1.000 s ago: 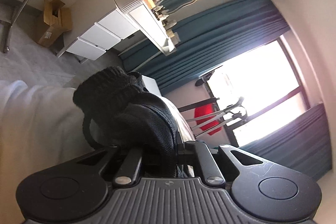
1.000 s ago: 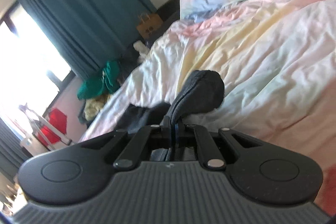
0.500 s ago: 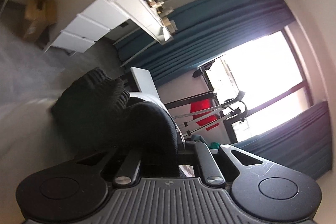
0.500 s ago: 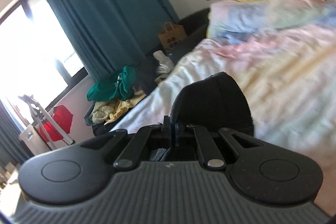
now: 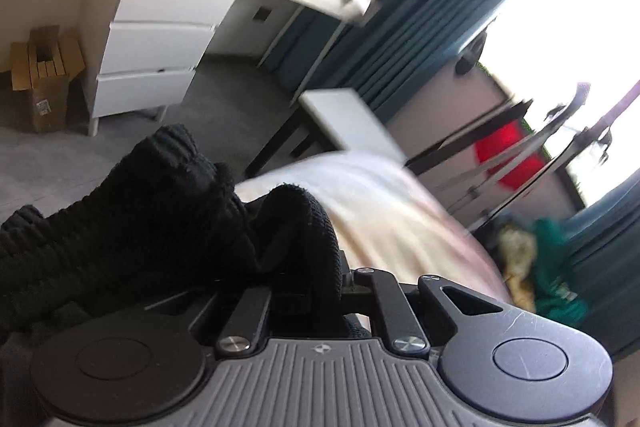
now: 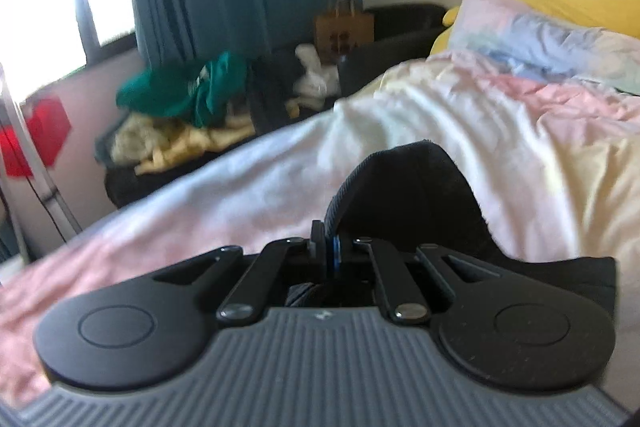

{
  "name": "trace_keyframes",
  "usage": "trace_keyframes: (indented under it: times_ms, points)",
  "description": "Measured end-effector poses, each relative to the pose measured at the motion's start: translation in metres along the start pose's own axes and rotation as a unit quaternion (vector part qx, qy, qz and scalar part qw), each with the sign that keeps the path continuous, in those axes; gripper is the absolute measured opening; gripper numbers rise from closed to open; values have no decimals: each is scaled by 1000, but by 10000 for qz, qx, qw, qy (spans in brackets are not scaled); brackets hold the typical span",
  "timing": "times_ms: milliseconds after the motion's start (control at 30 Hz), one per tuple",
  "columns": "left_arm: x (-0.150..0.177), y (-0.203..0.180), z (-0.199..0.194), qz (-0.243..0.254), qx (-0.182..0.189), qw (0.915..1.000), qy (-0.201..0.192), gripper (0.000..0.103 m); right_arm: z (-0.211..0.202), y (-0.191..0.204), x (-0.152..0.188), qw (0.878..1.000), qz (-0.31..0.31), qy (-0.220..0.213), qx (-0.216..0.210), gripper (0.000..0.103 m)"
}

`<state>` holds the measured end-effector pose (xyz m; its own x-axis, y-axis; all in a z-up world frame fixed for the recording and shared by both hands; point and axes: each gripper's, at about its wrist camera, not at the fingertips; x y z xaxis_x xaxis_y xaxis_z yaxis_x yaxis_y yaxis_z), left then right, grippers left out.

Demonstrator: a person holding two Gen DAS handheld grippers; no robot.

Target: Fold clothes

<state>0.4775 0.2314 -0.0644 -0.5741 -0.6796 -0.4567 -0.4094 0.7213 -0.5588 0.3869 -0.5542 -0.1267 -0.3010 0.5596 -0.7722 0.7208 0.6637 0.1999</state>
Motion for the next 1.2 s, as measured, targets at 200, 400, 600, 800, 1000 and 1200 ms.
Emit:
trace_keyframes:
  times_ms: [200, 400, 600, 800, 1000, 1200]
  points:
    - [1, 14, -8, 78, 261, 9993, 273, 26, 1, -14, 2, 9972, 57, 391, -638, 17]
    - [17, 22, -79, 191, 529, 9982, 194, 52, -56, -65, 1, 9874, 338, 373, -1498, 53]
    - [77, 42, -157, -128, 939, 9955, -45, 95, -110, -161, 40, 9565, 1942, 483, -2125, 62]
    - [132, 104, -171, -1396, 1439, 9796, 140, 101, -114, -207, 89, 9079, 3007, 1174, -2675, 62]
    - [150, 137, -126, -2061, 1759, 9611, 536, 94, -85, -184, 96, 8774, 3213, 1762, -3096, 62]
    - [132, 117, -92, -1489, 1383, 9790, 184, 77, -48, -155, 99, 8769, 3151, 1954, -3058, 60]
Point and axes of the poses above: each gripper's, at about its wrist camera, not at the fingertips, and z roughly the way its jaws point, y to its left, x to its underside, and after that the axes turned 9 degrees about y, right-handed
